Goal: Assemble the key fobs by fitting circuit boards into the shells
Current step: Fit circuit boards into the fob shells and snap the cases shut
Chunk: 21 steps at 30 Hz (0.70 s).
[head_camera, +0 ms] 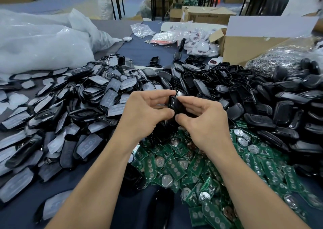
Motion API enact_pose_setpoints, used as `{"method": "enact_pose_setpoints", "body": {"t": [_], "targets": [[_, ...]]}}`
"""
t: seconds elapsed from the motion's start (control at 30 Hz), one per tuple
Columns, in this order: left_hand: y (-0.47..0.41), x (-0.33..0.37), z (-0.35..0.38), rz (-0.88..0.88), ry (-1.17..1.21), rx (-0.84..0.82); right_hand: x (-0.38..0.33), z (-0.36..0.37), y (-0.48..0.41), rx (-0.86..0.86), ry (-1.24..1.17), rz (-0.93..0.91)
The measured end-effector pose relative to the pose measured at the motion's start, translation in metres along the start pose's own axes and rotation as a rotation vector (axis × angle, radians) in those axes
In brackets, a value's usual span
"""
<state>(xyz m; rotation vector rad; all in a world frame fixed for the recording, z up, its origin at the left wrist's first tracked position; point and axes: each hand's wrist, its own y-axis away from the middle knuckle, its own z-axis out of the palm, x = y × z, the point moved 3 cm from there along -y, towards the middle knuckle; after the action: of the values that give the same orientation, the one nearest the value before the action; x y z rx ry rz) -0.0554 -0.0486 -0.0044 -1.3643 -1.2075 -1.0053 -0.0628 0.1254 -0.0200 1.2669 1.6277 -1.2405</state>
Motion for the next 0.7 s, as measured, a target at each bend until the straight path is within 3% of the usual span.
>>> {"method": "enact_pose_setpoints", "body": {"t": [0.3,0.7], "targets": [[0.002,-0.001,0.002,0.006,-0.140,0.088,-0.002,-0.006,0.002,-0.046,0.124,-0.020],[0.001,0.001,0.000,0.038,0.093,-0.005,-0.012,-0.006,0.007,0.066,0.104,-0.101]]}}
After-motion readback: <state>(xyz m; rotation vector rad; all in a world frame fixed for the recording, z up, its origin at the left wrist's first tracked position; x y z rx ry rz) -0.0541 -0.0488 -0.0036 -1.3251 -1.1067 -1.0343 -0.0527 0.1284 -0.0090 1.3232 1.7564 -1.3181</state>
